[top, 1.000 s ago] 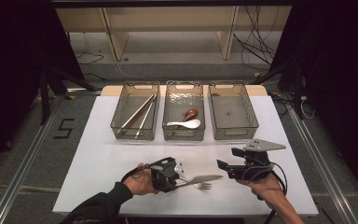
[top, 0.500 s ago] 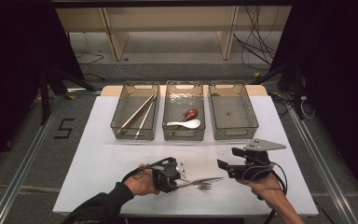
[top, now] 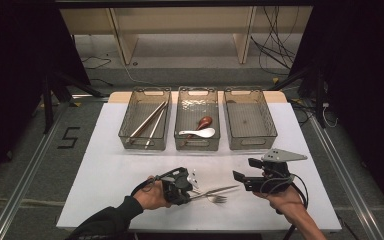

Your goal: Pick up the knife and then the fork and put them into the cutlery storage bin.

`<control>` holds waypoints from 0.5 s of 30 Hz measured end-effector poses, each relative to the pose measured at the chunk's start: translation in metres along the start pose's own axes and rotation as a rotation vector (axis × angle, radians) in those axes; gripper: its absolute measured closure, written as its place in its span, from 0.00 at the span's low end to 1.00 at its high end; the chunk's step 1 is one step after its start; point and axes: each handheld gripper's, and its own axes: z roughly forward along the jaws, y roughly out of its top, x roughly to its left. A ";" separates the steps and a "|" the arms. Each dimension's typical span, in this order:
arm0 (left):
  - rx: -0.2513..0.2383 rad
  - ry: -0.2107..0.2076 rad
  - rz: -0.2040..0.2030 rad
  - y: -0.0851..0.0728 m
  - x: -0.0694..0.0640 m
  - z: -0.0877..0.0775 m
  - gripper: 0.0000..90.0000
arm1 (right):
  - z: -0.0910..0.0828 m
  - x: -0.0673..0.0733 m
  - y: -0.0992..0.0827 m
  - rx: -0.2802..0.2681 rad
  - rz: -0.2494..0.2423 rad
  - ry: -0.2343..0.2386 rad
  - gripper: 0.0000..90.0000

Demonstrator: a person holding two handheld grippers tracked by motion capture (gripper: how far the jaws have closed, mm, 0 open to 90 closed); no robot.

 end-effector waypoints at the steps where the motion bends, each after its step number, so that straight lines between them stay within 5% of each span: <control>1: -0.001 0.001 0.002 0.000 0.001 -0.001 0.93 | 0.000 0.001 0.000 -0.001 -0.002 0.002 0.30; 6: -0.024 -0.011 -0.012 0.001 0.001 -0.011 0.93 | 0.004 0.013 0.001 0.005 -0.078 0.030 0.30; 15: -0.007 -0.029 0.055 0.007 -0.008 -0.021 0.93 | 0.020 0.044 0.004 0.100 -0.320 0.105 0.34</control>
